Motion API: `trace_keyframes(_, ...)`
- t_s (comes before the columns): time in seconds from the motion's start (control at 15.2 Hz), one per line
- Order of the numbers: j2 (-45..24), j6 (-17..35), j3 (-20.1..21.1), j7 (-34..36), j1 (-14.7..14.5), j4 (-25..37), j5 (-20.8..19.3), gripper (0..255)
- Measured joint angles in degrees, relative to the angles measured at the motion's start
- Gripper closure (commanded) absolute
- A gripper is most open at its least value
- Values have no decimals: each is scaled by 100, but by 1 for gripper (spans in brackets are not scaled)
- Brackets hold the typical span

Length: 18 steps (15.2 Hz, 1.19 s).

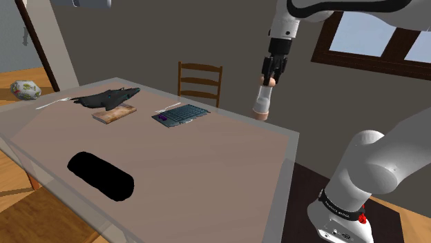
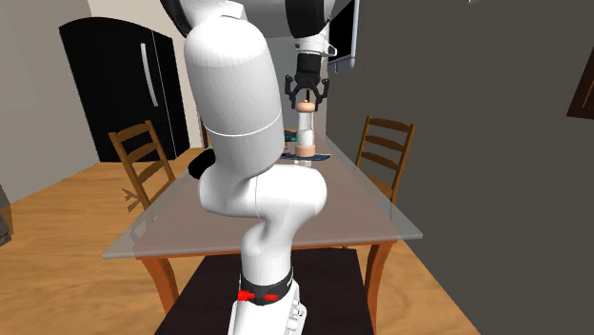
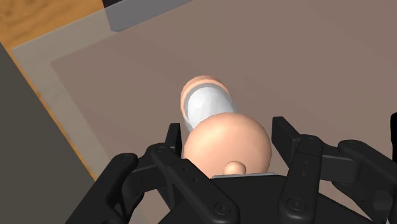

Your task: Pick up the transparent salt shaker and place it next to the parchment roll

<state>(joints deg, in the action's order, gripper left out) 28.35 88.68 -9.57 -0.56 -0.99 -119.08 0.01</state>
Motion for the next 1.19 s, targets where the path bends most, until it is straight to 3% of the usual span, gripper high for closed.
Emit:
trace_keyframes(0.53,-184,-589,1,10,-22,772,28,255)
trace_keyframes(1.19,-685,-103,804,1106,-407,844,432,255)
